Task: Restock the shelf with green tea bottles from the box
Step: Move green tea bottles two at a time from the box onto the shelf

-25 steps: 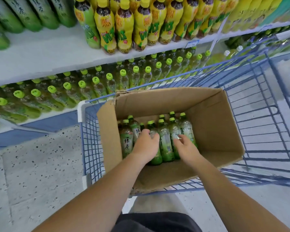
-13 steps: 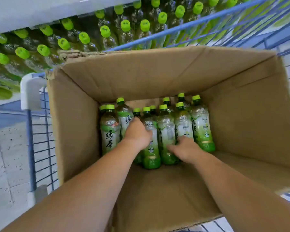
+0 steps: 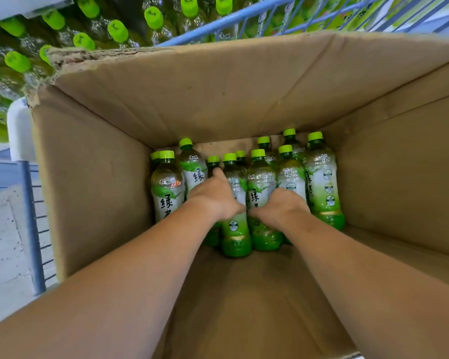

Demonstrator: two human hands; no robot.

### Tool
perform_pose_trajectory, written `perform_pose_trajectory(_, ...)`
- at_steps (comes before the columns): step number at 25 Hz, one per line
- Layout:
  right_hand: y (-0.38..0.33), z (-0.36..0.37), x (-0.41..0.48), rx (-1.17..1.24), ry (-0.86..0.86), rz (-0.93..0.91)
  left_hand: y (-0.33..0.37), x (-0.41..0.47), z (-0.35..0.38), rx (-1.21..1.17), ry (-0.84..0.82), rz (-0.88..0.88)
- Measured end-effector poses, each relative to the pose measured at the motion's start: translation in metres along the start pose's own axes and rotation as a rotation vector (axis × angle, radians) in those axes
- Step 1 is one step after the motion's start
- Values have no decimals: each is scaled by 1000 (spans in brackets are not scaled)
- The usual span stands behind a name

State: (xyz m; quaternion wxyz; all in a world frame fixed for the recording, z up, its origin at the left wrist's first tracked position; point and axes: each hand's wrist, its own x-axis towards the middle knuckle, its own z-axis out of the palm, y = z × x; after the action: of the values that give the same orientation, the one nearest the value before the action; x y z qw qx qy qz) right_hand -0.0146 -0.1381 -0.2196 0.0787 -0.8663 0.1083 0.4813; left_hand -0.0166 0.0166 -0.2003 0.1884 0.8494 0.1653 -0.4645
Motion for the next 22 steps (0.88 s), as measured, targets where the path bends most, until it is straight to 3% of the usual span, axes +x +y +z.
perform_pose_trajectory(7,12,-3,5,89,-38,-110,-7,-16,16,-287,149,0)
perform_pose_trajectory(11,21,-6,5,184,-100,-148,-7,-25,32,-695,142,56)
perform_pose_trajectory(17,30,-9,-2,708,-239,-136,-6,-30,15,-944,102,91)
perform_pose_trajectory(22,34,-16,-7,848,-262,-128,-11,-40,-8,-1027,12,85)
